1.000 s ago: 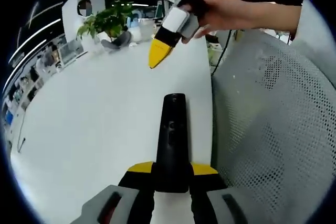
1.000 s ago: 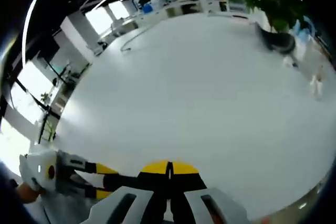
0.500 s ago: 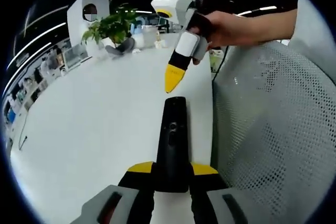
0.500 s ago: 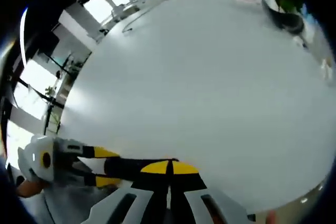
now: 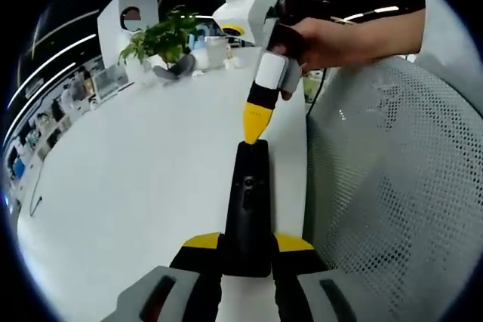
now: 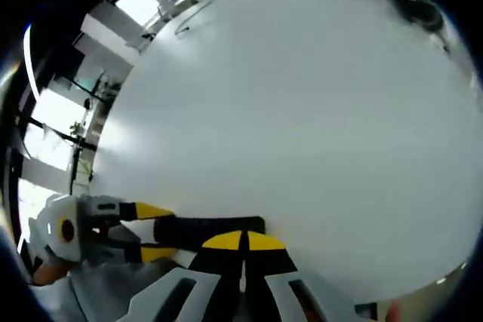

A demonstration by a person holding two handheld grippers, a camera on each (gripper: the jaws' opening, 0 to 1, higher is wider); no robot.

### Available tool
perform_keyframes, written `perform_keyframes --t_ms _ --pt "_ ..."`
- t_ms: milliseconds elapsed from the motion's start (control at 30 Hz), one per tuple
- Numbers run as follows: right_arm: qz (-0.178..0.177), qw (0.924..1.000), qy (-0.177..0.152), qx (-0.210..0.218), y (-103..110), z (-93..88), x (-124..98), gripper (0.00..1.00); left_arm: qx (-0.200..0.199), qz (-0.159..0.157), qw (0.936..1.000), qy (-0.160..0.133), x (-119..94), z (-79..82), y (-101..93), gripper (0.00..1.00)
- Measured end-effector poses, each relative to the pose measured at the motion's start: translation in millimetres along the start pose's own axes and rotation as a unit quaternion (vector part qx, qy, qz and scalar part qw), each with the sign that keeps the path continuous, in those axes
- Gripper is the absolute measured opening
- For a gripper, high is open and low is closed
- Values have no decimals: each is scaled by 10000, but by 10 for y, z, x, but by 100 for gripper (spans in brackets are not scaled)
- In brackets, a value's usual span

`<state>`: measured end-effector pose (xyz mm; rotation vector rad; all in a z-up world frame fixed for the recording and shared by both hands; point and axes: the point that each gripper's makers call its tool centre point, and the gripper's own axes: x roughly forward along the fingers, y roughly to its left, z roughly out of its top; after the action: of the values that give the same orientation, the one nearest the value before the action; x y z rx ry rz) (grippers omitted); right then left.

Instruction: Press the specified remote control buttons in sequence, fully releasing each button before pressing the next.

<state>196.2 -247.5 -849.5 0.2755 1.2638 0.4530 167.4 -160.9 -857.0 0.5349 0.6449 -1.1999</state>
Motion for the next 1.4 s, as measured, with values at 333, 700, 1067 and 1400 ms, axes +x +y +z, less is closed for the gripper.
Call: perform_keyframes --t_ms 333,700,1067,1400 --pt "-53 9999 -106 -44 -16 -8 -3 0 31 2 10000 68 -33 -31 -22 24" --pt "-53 9998 -165 -104 -15 -5 -10 0 -340 -7 9991 253 -92 -106 -9 24" --pt "219 9989 -111 408 2 -5 -39 0 -360 -110 9993 69 -80 -73 -5 24" --pt "505 9969 -269 544 57 42 -24 0 -238 -118 9996 10 -53 -55 -7 24"
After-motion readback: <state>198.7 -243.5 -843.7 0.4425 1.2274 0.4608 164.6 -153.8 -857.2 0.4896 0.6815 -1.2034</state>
